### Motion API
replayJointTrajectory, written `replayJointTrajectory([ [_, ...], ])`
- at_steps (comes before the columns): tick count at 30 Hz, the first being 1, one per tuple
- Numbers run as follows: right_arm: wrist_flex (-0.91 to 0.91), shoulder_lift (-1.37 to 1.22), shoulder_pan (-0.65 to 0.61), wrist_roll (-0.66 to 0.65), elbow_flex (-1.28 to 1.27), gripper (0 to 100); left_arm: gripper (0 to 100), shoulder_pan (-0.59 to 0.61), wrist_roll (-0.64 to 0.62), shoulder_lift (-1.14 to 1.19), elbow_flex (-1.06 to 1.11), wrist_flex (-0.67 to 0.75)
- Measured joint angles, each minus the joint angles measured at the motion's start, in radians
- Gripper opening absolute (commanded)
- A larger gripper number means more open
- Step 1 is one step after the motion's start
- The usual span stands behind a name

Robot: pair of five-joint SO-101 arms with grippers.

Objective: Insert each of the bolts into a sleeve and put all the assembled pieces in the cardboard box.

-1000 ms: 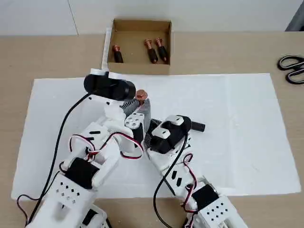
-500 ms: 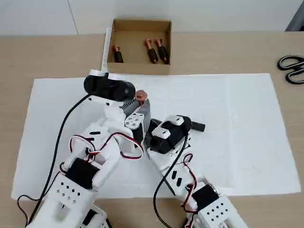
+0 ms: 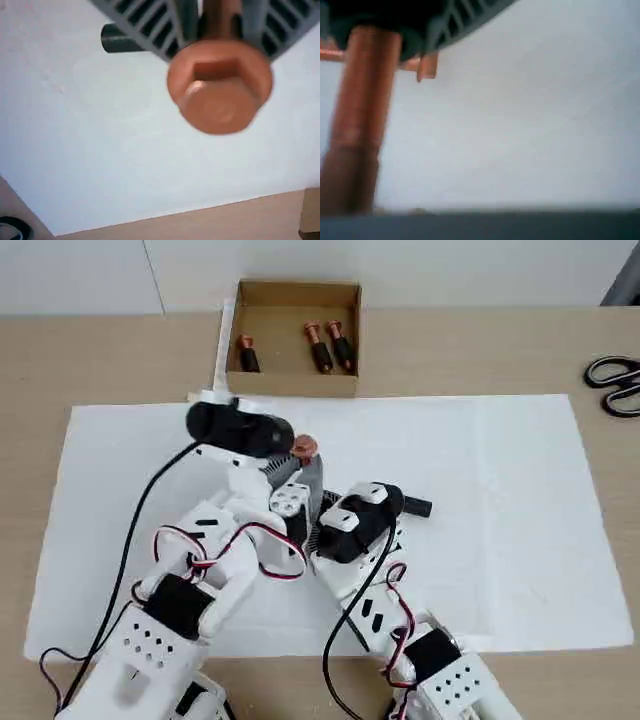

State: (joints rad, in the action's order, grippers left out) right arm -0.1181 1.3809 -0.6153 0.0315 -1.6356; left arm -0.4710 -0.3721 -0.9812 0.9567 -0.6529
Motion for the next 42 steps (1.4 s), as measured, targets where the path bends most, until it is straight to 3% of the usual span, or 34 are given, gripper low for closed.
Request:
replayJointTrajectory([
  [13, 0.0, 0.0, -0.005, 0.0, 0.0, 0.4, 1, -0.006, 0.0, 0.0, -0.011, -0.13],
  [42, 0.003, -0.002, -0.008, 0.0, -0.006, 0.4, 1, -0.012, 0.0, -0.003, 0.028, -0.186],
])
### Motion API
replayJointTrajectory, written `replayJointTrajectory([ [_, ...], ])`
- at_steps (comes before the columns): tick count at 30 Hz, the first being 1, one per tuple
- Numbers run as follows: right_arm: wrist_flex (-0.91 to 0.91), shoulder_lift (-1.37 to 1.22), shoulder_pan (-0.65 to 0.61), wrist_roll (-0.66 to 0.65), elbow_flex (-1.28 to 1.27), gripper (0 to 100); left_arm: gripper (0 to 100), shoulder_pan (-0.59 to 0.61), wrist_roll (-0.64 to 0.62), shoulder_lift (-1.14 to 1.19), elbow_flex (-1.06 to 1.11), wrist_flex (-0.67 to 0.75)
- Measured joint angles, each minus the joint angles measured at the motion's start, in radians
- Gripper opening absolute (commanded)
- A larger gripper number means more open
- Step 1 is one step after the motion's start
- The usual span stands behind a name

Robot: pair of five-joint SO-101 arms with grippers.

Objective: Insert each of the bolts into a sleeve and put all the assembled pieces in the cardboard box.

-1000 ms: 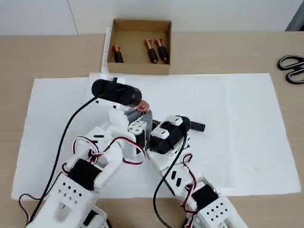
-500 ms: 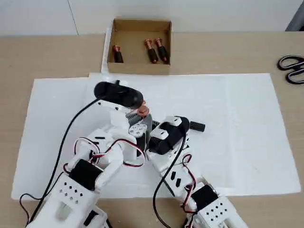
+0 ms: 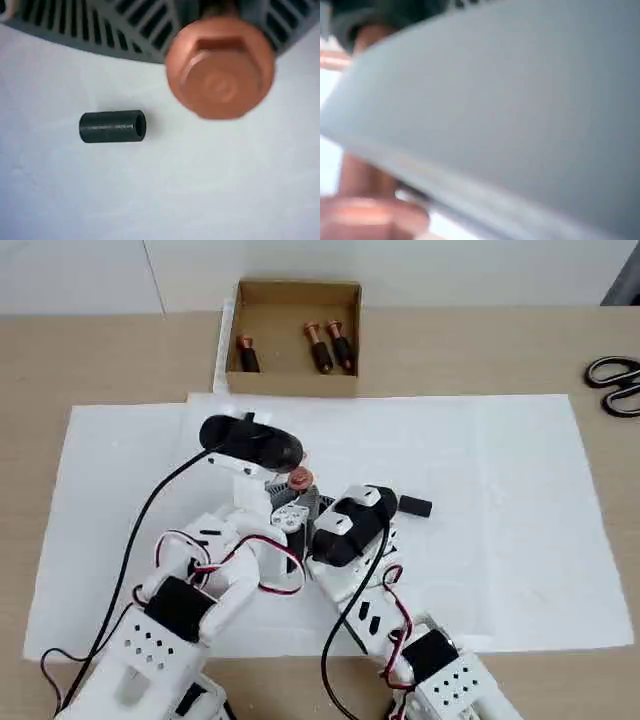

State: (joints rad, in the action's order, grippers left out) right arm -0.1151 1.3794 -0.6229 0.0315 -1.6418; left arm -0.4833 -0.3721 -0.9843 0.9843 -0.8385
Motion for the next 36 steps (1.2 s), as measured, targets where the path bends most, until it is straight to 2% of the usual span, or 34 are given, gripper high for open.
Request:
replayJointTrajectory([
  [8, 0.0, 0.0, 0.0, 0.0, 0.0, 0.4, 1, 0.0, -0.005, 0.0, 0.0, 0.005],
  [15, 0.0, 0.0, 0.002, 0.003, 0.003, 0.4, 1, -0.002, -0.008, 0.0, 0.086, 0.123],
  [29, 0.0, 0.0, 0.002, 0.002, 0.002, 0.4, 1, -0.002, -0.008, 0.002, 0.097, 0.138],
  [36, 0.0, 0.0, 0.003, 0.002, 0.002, 0.4, 19, 0.006, -0.005, 0.002, 0.097, 0.137],
])
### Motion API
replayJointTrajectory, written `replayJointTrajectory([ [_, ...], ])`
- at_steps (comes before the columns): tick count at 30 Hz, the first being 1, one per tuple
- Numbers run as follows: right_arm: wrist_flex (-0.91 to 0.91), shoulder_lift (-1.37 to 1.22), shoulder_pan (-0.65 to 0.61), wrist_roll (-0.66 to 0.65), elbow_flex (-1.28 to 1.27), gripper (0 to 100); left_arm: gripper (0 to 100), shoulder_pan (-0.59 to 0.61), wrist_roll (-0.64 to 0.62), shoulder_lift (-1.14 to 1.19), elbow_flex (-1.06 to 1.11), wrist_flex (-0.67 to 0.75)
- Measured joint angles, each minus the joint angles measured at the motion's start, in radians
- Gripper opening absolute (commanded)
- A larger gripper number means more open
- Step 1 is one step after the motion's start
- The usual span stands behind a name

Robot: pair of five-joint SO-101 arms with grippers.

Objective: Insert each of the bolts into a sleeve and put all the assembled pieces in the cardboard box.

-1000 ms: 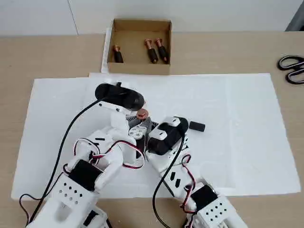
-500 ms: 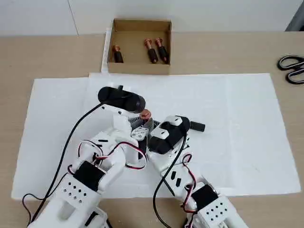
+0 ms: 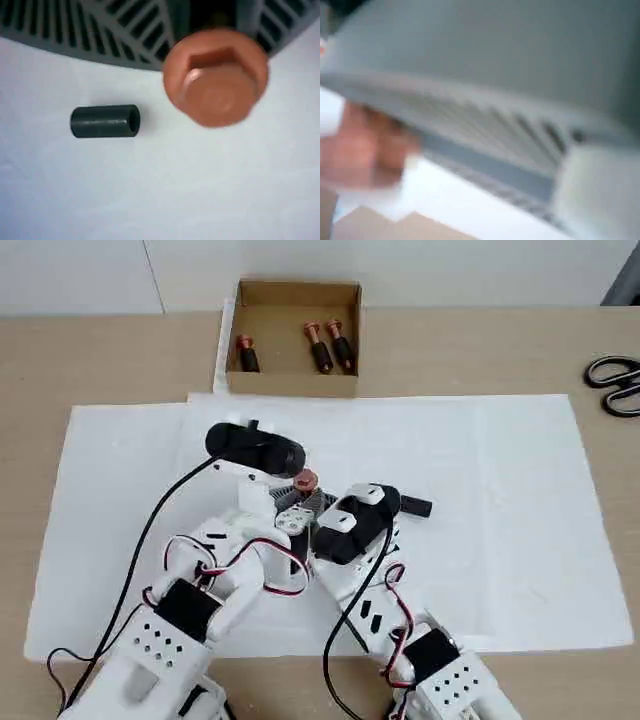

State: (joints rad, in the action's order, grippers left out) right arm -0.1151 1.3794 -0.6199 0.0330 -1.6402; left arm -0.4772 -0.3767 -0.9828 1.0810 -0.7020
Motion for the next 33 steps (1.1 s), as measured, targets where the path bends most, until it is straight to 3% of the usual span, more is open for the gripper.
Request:
replayJointTrajectory([
  [9, 0.0, 0.0, 0.002, 0.0, 0.0, 0.4, 23, 0.005, -0.003, 0.0, 0.0, -0.038],
  [20, 0.0, 0.0, 0.002, 0.0, 0.0, 0.4, 23, 0.184, -0.003, 0.0, -0.186, -0.245],
  [25, 0.0, 0.0, 0.005, 0.0, 0.0, 0.4, 23, 0.341, -0.002, 0.0, -0.284, -0.385],
  [33, -0.046, 0.0, 0.13, 0.0, 0.003, 0.4, 23, 0.747, 0.031, -0.005, -0.525, -0.735],
])
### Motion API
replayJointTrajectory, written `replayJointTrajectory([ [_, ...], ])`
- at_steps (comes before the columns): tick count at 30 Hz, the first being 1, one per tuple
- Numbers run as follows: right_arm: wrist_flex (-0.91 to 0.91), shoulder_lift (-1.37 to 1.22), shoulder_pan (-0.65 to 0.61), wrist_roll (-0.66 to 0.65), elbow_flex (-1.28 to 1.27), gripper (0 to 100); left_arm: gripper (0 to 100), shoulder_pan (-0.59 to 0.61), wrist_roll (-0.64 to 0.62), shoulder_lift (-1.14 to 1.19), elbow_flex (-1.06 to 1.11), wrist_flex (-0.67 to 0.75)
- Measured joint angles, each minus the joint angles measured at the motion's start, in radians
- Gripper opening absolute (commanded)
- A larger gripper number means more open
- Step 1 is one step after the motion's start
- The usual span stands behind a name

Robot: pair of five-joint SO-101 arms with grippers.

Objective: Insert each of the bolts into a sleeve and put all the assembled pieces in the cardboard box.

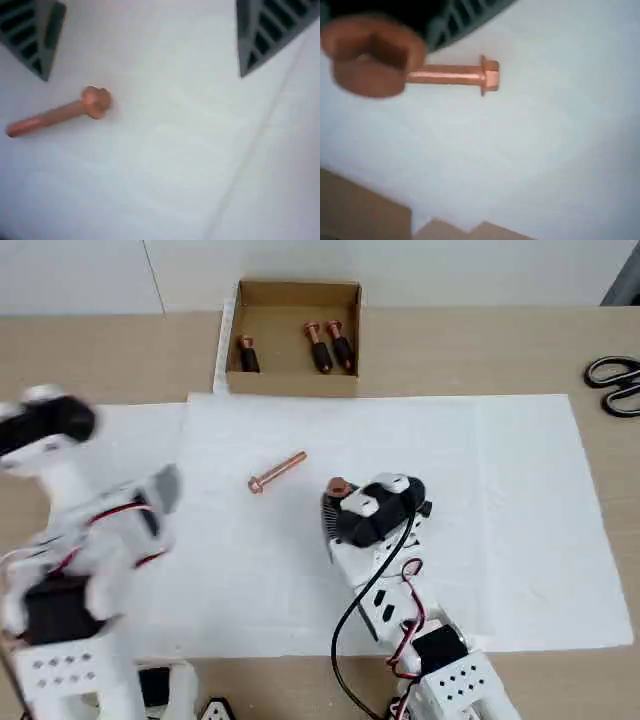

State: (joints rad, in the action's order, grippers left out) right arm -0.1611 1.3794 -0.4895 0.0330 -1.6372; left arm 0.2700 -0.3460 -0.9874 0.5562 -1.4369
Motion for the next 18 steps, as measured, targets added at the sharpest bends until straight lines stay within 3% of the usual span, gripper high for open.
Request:
replayJointTrajectory([
  [5, -0.152, 0.0, 0.078, 0.0, 0.13, 0.4, 23, 0.233, 0.233, -0.003, -0.068, -0.035],
  [8, -0.176, -0.043, 0.103, 0.0, 0.264, 0.4, 23, 0.279, 0.356, -0.005, -0.068, -0.058],
  [12, -0.181, -0.218, 0.129, -0.041, 0.482, 0.4, 23, 0.296, 0.396, -0.005, -0.068, -0.12],
  [18, -0.118, -0.692, 0.155, -0.057, 0.87, 0.4, 23, 0.295, 0.397, -0.005, -0.058, -0.127],
])
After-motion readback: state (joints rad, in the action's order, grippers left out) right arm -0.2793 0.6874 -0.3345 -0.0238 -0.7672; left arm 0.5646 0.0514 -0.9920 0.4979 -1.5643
